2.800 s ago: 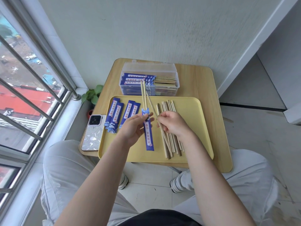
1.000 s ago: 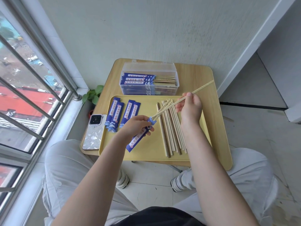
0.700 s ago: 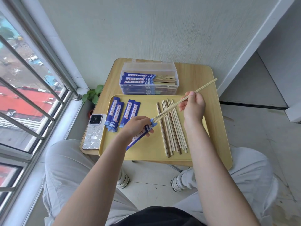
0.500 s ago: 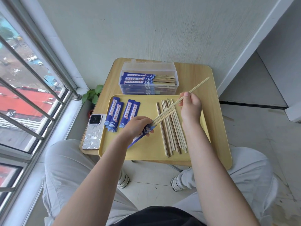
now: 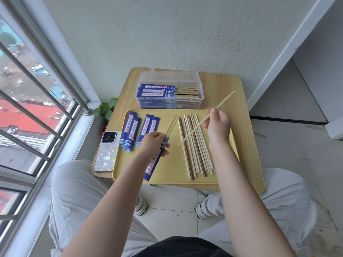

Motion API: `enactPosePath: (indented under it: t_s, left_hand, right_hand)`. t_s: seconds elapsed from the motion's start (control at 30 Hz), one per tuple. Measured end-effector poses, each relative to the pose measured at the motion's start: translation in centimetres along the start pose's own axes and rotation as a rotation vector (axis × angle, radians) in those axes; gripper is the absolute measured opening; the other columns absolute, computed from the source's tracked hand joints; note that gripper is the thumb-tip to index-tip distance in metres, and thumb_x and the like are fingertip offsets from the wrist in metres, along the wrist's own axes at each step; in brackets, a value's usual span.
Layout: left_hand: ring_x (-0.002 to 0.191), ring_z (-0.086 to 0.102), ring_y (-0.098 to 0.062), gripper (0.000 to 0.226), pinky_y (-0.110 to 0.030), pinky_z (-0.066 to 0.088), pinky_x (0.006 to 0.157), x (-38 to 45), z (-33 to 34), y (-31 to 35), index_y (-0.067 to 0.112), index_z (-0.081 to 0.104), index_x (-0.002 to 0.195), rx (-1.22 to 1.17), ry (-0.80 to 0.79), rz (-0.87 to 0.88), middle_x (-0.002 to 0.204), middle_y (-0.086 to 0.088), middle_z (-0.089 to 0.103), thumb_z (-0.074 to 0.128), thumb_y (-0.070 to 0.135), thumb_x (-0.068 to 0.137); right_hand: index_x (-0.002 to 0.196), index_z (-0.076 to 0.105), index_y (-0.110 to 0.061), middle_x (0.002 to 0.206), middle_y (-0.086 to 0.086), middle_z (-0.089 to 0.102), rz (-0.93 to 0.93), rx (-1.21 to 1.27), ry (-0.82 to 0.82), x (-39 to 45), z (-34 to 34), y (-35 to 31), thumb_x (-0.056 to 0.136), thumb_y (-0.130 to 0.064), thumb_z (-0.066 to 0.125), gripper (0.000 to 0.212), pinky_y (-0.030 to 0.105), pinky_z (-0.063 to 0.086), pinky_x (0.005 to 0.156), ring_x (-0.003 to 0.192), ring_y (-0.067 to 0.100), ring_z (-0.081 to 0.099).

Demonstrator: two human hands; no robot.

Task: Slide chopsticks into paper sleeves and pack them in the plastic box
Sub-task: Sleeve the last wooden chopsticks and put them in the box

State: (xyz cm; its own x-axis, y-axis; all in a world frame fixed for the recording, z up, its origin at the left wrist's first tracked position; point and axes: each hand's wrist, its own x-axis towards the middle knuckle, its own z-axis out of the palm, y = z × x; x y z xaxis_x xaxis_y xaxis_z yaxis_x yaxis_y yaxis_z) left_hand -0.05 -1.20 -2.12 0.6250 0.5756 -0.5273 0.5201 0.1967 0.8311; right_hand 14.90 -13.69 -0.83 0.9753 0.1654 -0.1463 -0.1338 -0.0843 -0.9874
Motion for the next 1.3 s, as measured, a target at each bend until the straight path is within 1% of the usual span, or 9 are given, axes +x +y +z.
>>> enactPosePath:
  t_s: [0.27, 0.43, 0.5, 0.63, 0.77, 0.87, 0.93, 1.03, 1.3]
  left_hand:
    - [0.093, 0.075, -0.025, 0.028, -0.035, 0.059, 0.079, 0.8, -0.3, 0.1, 0.005, 0.055, 0.124, -0.257, -0.061, -0.047, 0.108, -0.009, 0.074, 0.053, -0.003, 0.098]
    - [0.094, 0.073, -0.025, 0.019, -0.038, 0.059, 0.085, 1.8, -0.1, 0.2, 0.011, 0.061, 0.113, -0.246, -0.024, -0.079, 0.102, -0.012, 0.072, 0.059, 0.002, 0.097]
    - [0.088, 0.071, -0.025, 0.019, -0.041, 0.059, 0.087, 2.2, 0.0, 0.5, 0.013, 0.064, 0.112, -0.193, -0.013, -0.071, 0.096, -0.012, 0.071, 0.059, 0.003, 0.096]
    - [0.076, 0.066, -0.018, 0.027, -0.029, 0.056, 0.085, 2.6, 0.2, 2.3, 0.020, 0.071, 0.092, -0.027, 0.010, 0.017, 0.081, -0.004, 0.071, 0.054, -0.001, 0.094]
    - [0.074, 0.053, -0.015, 0.029, -0.027, 0.044, 0.071, 3.7, 0.3, 5.2, 0.015, 0.075, 0.094, 0.268, -0.027, 0.159, 0.078, -0.002, 0.062, 0.049, 0.003, 0.090]
    - [0.097, 0.059, -0.019, 0.037, -0.033, 0.049, 0.085, 5.5, 0.3, 7.2, 0.022, 0.070, 0.121, 0.521, 0.073, 0.287, 0.108, -0.002, 0.067, 0.046, 0.011, 0.094]
    - [0.129, 0.049, -0.025, 0.043, -0.045, 0.037, 0.111, 6.6, 0.2, 8.0, 0.021, 0.057, 0.139, 0.695, 0.249, 0.461, 0.139, -0.004, 0.057, 0.048, 0.018, 0.098]
    - [0.143, 0.034, -0.026, 0.052, -0.048, 0.021, 0.121, 8.0, 0.0, 8.8, 0.016, 0.047, 0.147, 0.721, 0.411, 0.641, 0.151, -0.005, 0.045, 0.052, 0.017, 0.095]
    - [0.154, 0.003, -0.031, 0.071, -0.053, 0.009, 0.124, 11.5, -0.3, 7.5, 0.025, 0.017, 0.159, 1.028, 0.270, 0.503, 0.166, -0.006, 0.012, 0.052, 0.032, 0.097]
  right_hand:
    - [0.073, 0.058, -0.002, 0.062, 0.008, 0.047, 0.051, -0.564, -0.219, 1.2, 1.0, 3.3, 0.100, -0.021, 0.054, 0.034, 0.031, 0.029, 0.056, 0.063, 0.022, 0.041]
    - [0.097, 0.070, 0.000, 0.093, 0.015, 0.069, 0.058, -0.667, -0.249, 1.7, 1.5, 3.5, 0.099, -0.027, 0.057, 0.030, 0.033, 0.045, 0.073, 0.089, 0.032, 0.061]
    - [0.113, 0.069, -0.006, 0.110, 0.008, 0.069, 0.036, -0.648, -0.223, 1.8, 1.7, 3.3, 0.100, -0.028, 0.056, 0.029, 0.028, 0.044, 0.078, 0.098, 0.024, 0.062]
    - [0.086, 0.062, -0.004, 0.068, 0.001, 0.055, 0.052, -0.377, -0.327, 2.0, 2.5, 1.7, 0.098, -0.045, 0.054, 0.043, 0.026, 0.038, 0.059, 0.060, 0.016, 0.049]
    - [0.091, 0.062, -0.010, 0.062, 0.001, 0.053, 0.162, -0.079, -0.349, 3.2, 3.3, -0.4, 0.100, -0.037, 0.057, 0.030, 0.020, 0.033, 0.040, 0.046, 0.011, 0.043]
    - [0.087, 0.061, -0.011, 0.062, 0.003, 0.054, 0.156, 0.031, -0.256, 4.6, 4.0, -1.2, 0.102, -0.025, 0.055, 0.022, 0.020, 0.035, 0.039, 0.044, 0.011, 0.045]
    - [0.086, 0.060, -0.010, 0.060, 0.001, 0.056, 0.168, 0.092, -0.162, 5.6, 4.4, -1.7, 0.103, -0.025, 0.054, 0.024, 0.023, 0.040, 0.043, 0.044, 0.011, 0.048]
    - [0.085, 0.059, -0.013, 0.056, -0.002, 0.057, 0.155, 0.172, -0.030, 7.8, 5.0, -2.3, 0.106, -0.028, 0.046, 0.028, 0.026, 0.041, 0.046, 0.043, 0.012, 0.050]
    - [0.101, 0.057, -0.009, 0.074, 0.006, 0.067, 0.229, 0.094, -0.108, 10.9, 8.2, -1.9, 0.106, -0.028, 0.046, 0.022, 0.030, 0.051, 0.054, 0.053, 0.017, 0.061]
